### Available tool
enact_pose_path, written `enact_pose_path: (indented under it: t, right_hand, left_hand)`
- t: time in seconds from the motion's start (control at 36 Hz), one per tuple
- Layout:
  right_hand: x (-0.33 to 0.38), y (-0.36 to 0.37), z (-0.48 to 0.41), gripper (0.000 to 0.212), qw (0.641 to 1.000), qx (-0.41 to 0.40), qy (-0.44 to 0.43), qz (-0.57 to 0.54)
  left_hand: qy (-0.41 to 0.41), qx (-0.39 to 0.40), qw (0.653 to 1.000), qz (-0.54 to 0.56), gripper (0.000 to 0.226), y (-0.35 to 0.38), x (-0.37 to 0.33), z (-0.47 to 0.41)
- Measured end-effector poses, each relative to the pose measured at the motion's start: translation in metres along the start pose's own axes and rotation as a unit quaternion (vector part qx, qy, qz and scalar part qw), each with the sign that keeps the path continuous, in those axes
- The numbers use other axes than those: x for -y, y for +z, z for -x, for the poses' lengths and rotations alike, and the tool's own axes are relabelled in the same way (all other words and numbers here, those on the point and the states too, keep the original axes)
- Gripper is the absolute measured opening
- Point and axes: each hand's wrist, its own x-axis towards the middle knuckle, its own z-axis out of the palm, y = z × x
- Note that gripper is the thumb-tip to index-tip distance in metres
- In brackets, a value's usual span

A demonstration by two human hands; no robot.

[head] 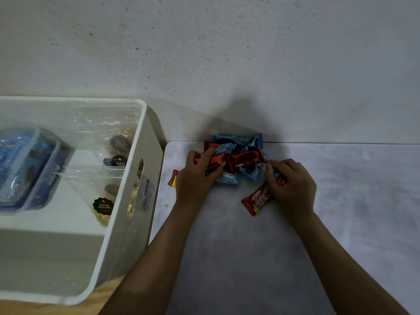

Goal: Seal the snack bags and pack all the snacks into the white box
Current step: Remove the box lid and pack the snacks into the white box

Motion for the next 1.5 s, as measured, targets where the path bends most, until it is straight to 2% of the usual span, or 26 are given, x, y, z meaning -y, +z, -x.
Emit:
enact_pose_path:
  t: [0.11,0.25,0.44,0.61,0.69,0.81,0.94,1.14,1.25,1.36,1.42,1.5]
  right_hand:
    - [0.001,-0.009,0.005,0.026,0.999,-0.019,0.018,-0.026]
    - [0.013,-0.027,0.005,0.024,0.998,-0.045,0.033,0.009]
    - [0.053,-0.074,-0.005,0.027,0.993,-0.098,0.068,-0.019]
    - [0.115,-0.111,-0.013,0.018,0.989,-0.138,0.053,-0.026]
    - [0.157,-0.115,-0.014,0.018,0.987,-0.152,0.041,-0.038]
    - [0.222,-0.096,-0.012,0.014,0.986,-0.149,0.034,-0.072]
    - [0.3,-0.049,-0.007,0.012,0.983,-0.115,0.033,-0.143]
    - [0.378,0.023,0.014,0.015,0.972,0.016,0.048,-0.229]
    - [0.397,0.053,0.023,0.022,0.962,0.068,0.076,-0.252]
    - [0.402,0.067,0.027,0.036,0.943,0.135,0.119,-0.28]
    - [0.403,0.068,0.027,0.042,0.941,0.166,0.12,-0.27]
    - [0.402,0.061,0.025,0.043,0.944,0.161,0.117,-0.264]
  left_hand:
    - [-0.009,-0.01,1.0,0.021,0.055,-0.004,-0.003,0.007]
    - [0.001,-0.016,0.999,0.047,0.049,-0.012,-0.024,0.01]
    - [0.048,-0.018,0.995,0.087,0.041,-0.045,-0.072,0.002]
    - [0.167,-0.032,0.984,0.057,0.038,-0.106,-0.1,-0.006]
    - [0.11,-0.053,0.988,0.096,0.046,-0.153,-0.103,-0.003]
    - [0.119,-0.064,0.988,0.077,0.04,-0.213,-0.079,0.008]
    - [0.07,-0.047,0.996,0.009,0.047,-0.284,-0.02,0.023]
    - [-0.014,-0.041,0.998,-0.045,0.048,-0.343,0.069,0.05]
    - [-0.065,-0.031,0.997,-0.014,0.047,-0.351,0.098,0.058]
    - [-0.078,0.006,0.996,0.047,0.051,-0.346,0.112,0.06]
    - [-0.075,0.04,0.996,0.036,0.058,-0.343,0.116,0.059]
    - [-0.069,0.064,0.995,-0.015,0.073,-0.337,0.123,0.057]
